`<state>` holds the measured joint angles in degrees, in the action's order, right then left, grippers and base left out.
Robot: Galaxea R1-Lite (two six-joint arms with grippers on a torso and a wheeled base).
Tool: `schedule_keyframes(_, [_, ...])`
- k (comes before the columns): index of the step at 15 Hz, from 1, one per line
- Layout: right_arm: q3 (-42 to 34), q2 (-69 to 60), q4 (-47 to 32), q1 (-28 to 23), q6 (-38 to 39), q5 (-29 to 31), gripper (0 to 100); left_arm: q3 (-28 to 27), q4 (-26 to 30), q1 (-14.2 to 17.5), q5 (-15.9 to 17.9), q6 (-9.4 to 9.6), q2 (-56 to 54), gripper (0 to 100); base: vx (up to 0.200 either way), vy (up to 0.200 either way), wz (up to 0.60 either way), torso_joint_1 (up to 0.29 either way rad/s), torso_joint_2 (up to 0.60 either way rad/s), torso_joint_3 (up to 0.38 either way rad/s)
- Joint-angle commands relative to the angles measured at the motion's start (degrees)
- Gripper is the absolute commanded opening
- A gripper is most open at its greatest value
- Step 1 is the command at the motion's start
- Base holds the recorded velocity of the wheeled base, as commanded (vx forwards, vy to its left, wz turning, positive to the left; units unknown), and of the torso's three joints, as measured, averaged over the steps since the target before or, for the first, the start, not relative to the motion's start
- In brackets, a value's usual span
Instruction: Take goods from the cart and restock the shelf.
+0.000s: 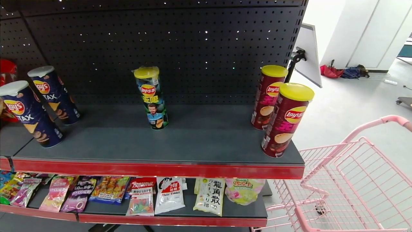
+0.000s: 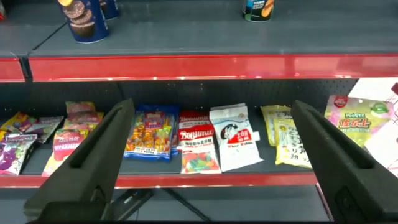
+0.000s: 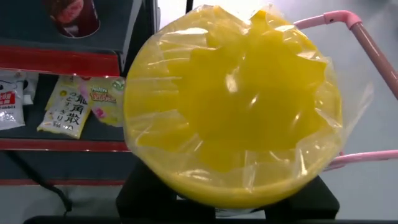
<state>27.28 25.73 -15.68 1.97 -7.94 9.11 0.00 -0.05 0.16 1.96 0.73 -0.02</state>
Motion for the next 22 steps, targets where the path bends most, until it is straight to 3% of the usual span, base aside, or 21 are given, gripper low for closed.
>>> schedule_keyframes(1, [-4.96, -9.39, -0.06, 0.93, -0.06, -1.64, 0, 0.0, -0.04, 0.02, 0.06, 0.06, 0.02, 100, 0.0, 0.2, 0.0, 0.002, 0.0, 0.007])
schedule_keyframes(8, [-6.89, -14.92, 0.21, 2.6, 0.38, -3.13, 0, 0.0, -0.04, 0.02, -0.03, 0.06, 0.02, 100, 0.0, 0.2, 0.0, 0.0, 0.0, 0.002])
schedule_keyframes(14, [-8.47, -16.95, 0.12, 2.51, 0.29, -8.93, 0, 0.0, -0.04, 0.02, -0.03, 0.06, 0.02, 100, 0.0, 0.2, 0.0, 0.004, 0.0, 0.001])
schedule_keyframes(19, [-9.09, -17.91, -0.23, 2.51, 0.2, -9.02, 0, 0.0, -0.04, 0.02, -0.03, 0.15, 0.02, 100, 0.0, 0.0, 0.0, 0.0, 0.0, 0.0])
schedule_keyframes(22, [-9.62, -17.91, -0.06, 2.51, 0.2, -9.02, 0, 0.0, -0.04, 0.02, -0.03, 0.06, 0.02, 100, 0.2, 0.0, 0.0, -0.003, 0.01, 0.002])
